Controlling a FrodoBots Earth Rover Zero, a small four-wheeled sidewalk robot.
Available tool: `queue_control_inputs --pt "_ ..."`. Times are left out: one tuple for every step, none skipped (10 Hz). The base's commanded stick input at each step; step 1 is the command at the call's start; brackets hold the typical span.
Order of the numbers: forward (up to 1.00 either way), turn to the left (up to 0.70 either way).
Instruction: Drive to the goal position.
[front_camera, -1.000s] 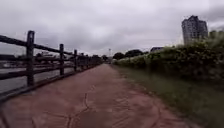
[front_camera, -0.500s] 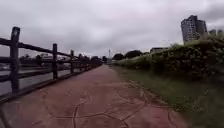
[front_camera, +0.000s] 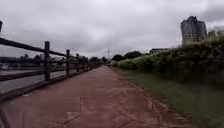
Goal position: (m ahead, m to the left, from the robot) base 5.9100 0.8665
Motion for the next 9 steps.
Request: queue_control_inputs --pt "1.00 0.00" --pt "1.00 0.00" --pt "1.00 0.00" --pt "1.00 0.00" --pt "1.00 0.00" --pt "1.00 0.00" --pt "1.00 0.00" --pt "1.00 0.00" --pt "1.00 0.00"
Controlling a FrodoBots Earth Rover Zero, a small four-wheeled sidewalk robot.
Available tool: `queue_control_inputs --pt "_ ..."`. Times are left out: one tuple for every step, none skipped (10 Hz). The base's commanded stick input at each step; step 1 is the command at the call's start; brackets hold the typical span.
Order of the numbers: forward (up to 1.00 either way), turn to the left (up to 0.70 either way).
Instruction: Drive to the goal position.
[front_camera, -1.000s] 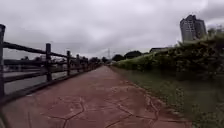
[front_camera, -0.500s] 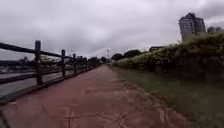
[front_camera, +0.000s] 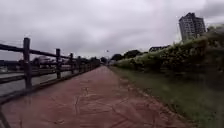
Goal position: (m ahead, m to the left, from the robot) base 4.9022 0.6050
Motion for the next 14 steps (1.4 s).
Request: queue_control_inputs --pt "1.00 0.00" --pt "1.00 0.00" --pt "1.00 0.00" --pt "1.00 0.07" --pt "1.00 0.25" --pt "1.00 0.25" --pt "1.00 0.25" --pt "1.00 0.20" --pt "1.00 0.00" --pt "1.00 0.00" --pt "1.00 0.00" --pt "1.00 0.00" --pt "1.00 0.00" --pt "1.00 0.00"
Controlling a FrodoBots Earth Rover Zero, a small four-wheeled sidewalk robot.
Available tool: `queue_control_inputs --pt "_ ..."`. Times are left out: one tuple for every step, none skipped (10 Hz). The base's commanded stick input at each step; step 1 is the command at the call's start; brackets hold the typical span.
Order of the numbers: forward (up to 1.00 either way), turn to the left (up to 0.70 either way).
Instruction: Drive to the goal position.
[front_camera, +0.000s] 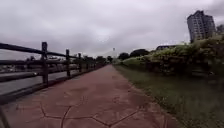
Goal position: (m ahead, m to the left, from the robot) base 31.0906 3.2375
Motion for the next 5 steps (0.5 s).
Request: queue_control_inputs --pt "1.00 0.00" --pt "1.00 0.00" --pt "1.00 0.00" --pt "1.00 0.00" --pt "1.00 0.00"
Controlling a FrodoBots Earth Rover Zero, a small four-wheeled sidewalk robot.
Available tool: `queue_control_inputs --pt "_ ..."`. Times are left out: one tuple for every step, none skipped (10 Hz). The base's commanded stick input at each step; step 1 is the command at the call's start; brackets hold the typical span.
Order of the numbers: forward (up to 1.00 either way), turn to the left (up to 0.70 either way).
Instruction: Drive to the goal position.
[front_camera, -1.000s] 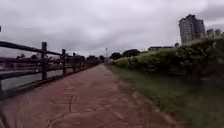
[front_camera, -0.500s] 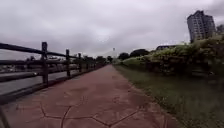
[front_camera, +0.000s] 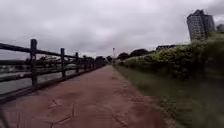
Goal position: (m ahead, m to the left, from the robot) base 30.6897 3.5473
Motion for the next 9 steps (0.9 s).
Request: queue_control_inputs --pt "1.00 0.03" --pt "1.00 0.14" --pt "1.00 0.29" --pt "1.00 0.31" --pt "1.00 0.31" --pt "1.00 0.31" --pt "1.00 0.31" --pt "1.00 0.31" --pt "1.00 0.20"
